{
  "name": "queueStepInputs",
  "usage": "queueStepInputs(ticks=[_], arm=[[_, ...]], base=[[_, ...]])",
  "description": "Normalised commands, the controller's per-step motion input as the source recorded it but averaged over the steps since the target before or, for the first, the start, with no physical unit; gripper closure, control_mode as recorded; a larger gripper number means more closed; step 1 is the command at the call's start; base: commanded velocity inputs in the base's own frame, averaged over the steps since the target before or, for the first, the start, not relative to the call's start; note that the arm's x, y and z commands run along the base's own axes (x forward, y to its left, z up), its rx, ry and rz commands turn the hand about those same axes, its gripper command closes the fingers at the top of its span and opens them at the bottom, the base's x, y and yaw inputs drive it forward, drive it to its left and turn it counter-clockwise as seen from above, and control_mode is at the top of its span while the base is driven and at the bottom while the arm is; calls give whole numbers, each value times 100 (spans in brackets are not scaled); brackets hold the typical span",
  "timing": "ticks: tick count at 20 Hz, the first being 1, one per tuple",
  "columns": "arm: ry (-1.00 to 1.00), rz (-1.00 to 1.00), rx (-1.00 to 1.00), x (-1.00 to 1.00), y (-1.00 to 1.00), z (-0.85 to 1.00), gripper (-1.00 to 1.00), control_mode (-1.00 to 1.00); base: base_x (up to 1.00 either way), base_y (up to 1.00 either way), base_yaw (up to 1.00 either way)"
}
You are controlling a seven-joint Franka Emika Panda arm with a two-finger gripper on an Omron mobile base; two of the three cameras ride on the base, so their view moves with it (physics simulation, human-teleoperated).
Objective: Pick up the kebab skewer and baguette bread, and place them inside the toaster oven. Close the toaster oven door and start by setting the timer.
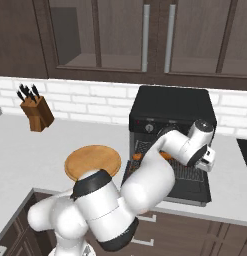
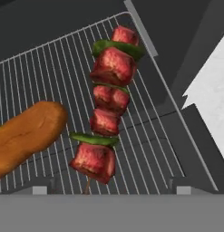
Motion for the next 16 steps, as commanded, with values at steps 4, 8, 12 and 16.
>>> queueStepInputs(ticks=[4, 8, 12, 16], arm=[[-4, -3, 0, -40, 2, 10, -100, -100], [-2, 0, 0, -38, 13, 29, -100, -100], [-4, 0, 0, -41, 11, 41, -100, -100], [0, -9, 0, -100, 60, 4, -100, -100]], base=[[0, 0, 0], [0, 0, 0], [0, 0, 0], [0, 0, 0]])
